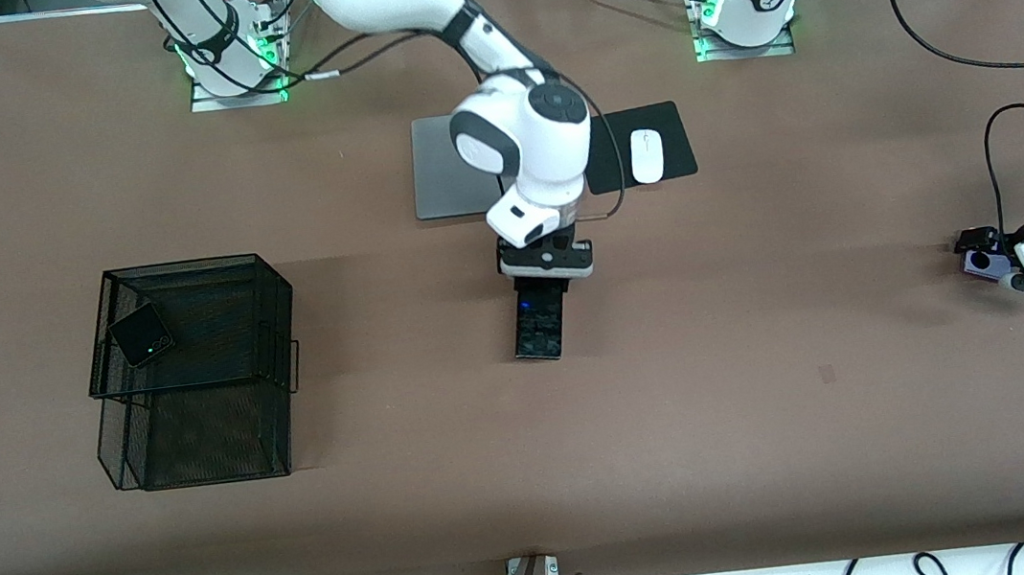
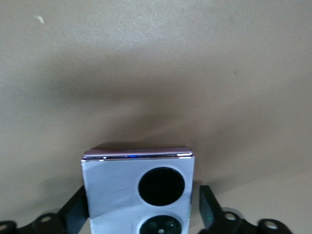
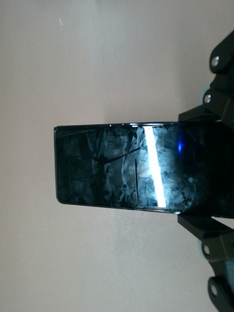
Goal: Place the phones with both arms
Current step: 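Grasp the bar phone with the right gripper while the left reaches the white phone, then carry the bar phone into the mesh basket with the right gripper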
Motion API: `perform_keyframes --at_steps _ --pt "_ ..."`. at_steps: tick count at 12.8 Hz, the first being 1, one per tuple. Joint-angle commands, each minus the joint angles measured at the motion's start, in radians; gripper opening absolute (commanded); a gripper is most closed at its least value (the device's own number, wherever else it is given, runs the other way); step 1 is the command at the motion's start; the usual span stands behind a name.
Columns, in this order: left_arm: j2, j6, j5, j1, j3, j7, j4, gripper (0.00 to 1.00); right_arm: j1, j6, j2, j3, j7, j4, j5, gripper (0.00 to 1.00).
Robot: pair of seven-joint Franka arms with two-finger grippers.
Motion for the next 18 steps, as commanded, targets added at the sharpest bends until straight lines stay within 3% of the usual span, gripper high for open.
perform_keyframes --at_steps 1,3,6,9,13,18 --pt "-0.004 0.008 -0.003 -0.009 0.002 0.024 0.006 0.38 -0.009 -0.118 -0.125 0.005 -0.077 -0.066 -0.001 0.00" --pt "-0.016 -0.004 -0.003 -0.012 0.002 0.018 0.006 0.25 -0.014 -0.152 -0.269 -0.016 -0.146 -0.228 -0.001 0.00" --pt "-0.080 -0.075 -0.006 -0.047 -0.004 0.001 0.034 0.23 -0.012 -0.123 -0.516 -0.081 -0.266 -0.524 -0.003 0.00" --pt "-0.095 -0.287 -0.005 -0.133 -0.004 -0.095 0.156 0.24 -0.012 -0.054 -0.702 -0.174 -0.398 -0.767 -0.006 0.00" --pt "-0.107 -0.495 -0.020 -0.299 -0.010 -0.291 0.276 0.25 -0.012 0.003 -0.877 -0.340 -0.605 -0.968 -0.010 0.00" --pt "-0.125 -0.506 -0.060 -0.560 -0.037 -0.523 0.281 0.24 -0.012 -0.002 -0.943 -0.538 -0.839 -1.013 -0.012 0.00"
